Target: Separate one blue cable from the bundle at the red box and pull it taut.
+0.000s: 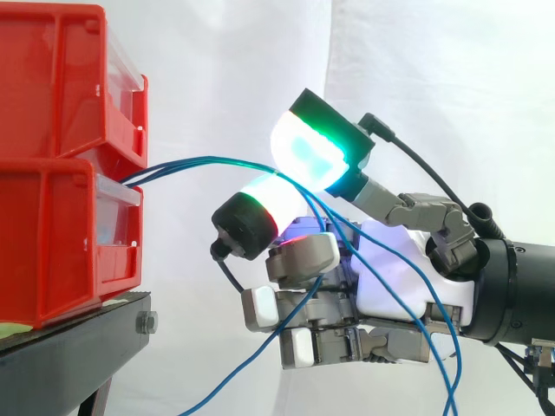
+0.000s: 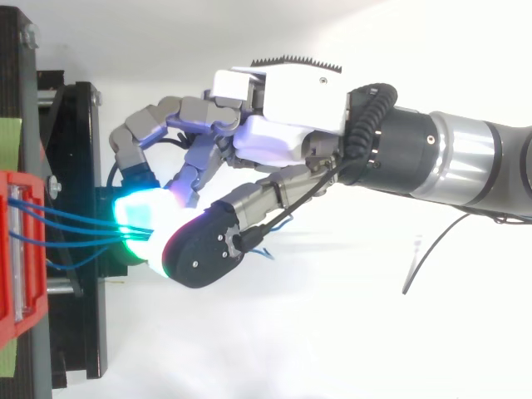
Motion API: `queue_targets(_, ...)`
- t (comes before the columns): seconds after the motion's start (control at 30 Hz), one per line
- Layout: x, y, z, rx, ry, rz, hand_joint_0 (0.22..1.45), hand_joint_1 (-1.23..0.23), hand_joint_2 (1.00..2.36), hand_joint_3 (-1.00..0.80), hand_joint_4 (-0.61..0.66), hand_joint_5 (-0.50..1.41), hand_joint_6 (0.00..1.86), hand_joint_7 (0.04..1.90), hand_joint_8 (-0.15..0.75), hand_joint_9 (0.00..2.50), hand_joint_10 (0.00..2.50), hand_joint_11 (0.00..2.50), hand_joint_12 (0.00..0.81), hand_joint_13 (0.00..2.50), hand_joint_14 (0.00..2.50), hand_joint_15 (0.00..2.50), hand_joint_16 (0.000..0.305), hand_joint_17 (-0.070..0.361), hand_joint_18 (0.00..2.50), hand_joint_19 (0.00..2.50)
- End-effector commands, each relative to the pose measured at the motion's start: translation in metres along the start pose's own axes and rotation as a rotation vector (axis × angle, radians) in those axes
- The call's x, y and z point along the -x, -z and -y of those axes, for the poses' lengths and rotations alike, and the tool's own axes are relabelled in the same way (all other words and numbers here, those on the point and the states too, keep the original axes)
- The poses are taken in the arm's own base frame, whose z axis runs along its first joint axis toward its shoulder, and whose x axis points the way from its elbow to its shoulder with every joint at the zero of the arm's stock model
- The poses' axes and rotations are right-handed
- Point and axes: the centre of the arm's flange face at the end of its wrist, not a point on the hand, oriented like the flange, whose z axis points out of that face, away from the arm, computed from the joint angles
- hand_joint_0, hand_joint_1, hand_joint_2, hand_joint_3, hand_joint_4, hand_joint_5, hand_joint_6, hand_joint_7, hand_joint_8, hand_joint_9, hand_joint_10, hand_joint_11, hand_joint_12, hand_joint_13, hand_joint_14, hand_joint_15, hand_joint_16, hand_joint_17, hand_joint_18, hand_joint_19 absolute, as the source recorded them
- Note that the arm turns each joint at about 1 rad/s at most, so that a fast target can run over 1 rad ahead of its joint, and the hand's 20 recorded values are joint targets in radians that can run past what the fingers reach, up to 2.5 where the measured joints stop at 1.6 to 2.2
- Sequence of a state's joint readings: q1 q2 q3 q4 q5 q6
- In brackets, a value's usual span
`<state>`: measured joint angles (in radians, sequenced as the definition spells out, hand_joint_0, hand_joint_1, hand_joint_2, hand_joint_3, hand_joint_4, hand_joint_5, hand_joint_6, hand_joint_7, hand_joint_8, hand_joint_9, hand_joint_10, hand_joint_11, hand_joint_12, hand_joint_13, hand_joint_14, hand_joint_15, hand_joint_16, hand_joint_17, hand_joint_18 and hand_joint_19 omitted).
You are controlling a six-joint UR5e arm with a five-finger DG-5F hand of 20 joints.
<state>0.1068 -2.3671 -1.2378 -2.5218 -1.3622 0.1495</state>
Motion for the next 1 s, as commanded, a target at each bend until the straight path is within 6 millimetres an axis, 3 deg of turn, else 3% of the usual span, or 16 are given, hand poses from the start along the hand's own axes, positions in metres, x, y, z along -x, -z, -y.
queue_targets(0.0,-0.0004,0.0000,0.0000,0.000,0.001,-0.001,0.63,-0.75,1.00,-0.50,-0.11,-0.13,0.87,1.37,0.313,1.27,0.03,1.35,0.399,1.04,0.03,0.70,0.049,0.109,0.93,0.88)
queue_targets(0.17,-0.0004,0.0000,0.0000,0.000,-0.001,-0.001,0.60,-0.56,1.00,-0.50,-0.16,-0.09,0.82,1.30,0.304,1.36,0.04,1.29,0.397,1.06,0.03,0.71,0.048,0.108,0.95,0.91)
queue_targets(0.3,-0.0004,0.0000,0.0000,0.000,-0.001,-0.001,0.59,-0.50,1.00,-0.50,-0.16,-0.07,0.79,1.24,0.288,1.39,0.03,1.25,0.401,1.08,0.03,0.71,0.048,0.109,0.96,0.91)
queue_targets(0.67,0.0007,0.0000,-0.0002,0.000,-0.001,0.001,0.48,-0.45,1.00,-0.50,-0.04,-0.08,0.75,1.27,0.342,1.39,0.03,1.23,0.444,1.10,0.03,0.69,0.058,0.131,1.03,0.87)
queue_targets(0.83,0.0009,0.0000,-0.0002,0.000,-0.001,0.002,0.42,-0.50,1.00,-0.50,0.01,-0.08,0.75,1.25,0.375,1.38,0.03,1.24,0.469,1.12,0.02,0.68,0.065,0.147,1.08,0.83)
queue_targets(0.97,0.0007,0.0000,-0.0002,0.000,-0.001,0.001,0.40,-0.72,1.00,-0.50,0.06,-0.11,0.76,1.23,0.378,1.33,0.03,1.25,0.469,1.10,0.02,0.68,0.067,0.151,1.06,0.78)
